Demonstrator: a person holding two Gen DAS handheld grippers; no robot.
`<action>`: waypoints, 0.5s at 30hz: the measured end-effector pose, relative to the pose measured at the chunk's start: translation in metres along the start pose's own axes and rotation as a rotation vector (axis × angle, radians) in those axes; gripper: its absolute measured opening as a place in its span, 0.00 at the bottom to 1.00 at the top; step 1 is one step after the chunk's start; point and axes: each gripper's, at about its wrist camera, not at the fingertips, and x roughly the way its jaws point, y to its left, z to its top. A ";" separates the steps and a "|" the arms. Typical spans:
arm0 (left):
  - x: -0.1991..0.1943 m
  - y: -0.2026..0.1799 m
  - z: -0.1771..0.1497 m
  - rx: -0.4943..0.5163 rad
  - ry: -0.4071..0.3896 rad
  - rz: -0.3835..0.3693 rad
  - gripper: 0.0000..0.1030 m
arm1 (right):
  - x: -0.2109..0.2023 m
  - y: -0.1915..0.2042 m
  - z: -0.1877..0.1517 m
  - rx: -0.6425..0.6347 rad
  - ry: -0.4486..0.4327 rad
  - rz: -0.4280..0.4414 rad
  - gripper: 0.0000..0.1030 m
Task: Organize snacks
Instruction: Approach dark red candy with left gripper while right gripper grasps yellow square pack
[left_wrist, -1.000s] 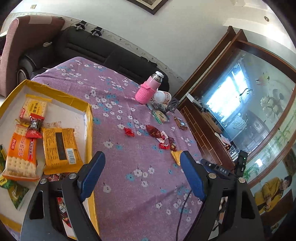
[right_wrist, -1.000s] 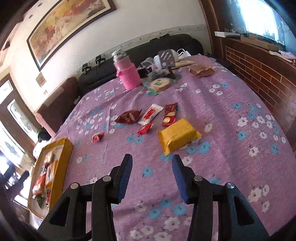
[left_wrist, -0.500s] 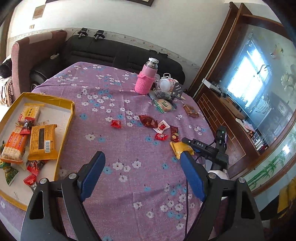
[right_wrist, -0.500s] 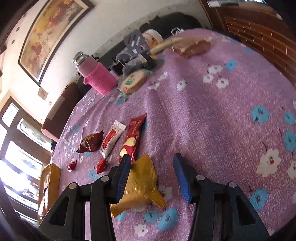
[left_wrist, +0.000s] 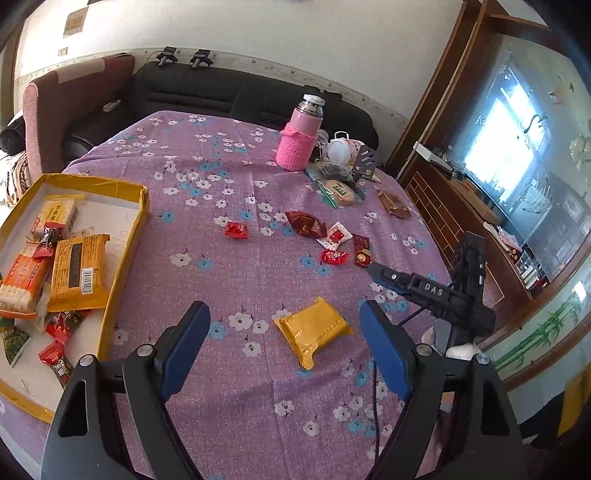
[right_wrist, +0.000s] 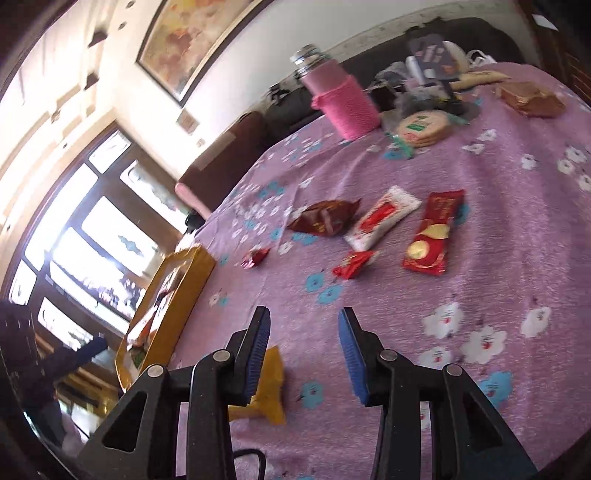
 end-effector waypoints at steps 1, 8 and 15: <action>0.002 0.002 -0.001 0.002 0.008 -0.019 0.81 | -0.004 -0.007 0.003 0.025 -0.020 -0.015 0.40; 0.015 -0.006 0.004 0.140 0.062 -0.082 0.81 | -0.016 -0.012 0.015 0.091 -0.077 -0.172 0.40; 0.025 0.008 0.012 0.152 -0.019 -0.037 0.81 | 0.049 0.042 0.064 0.048 -0.010 -0.239 0.49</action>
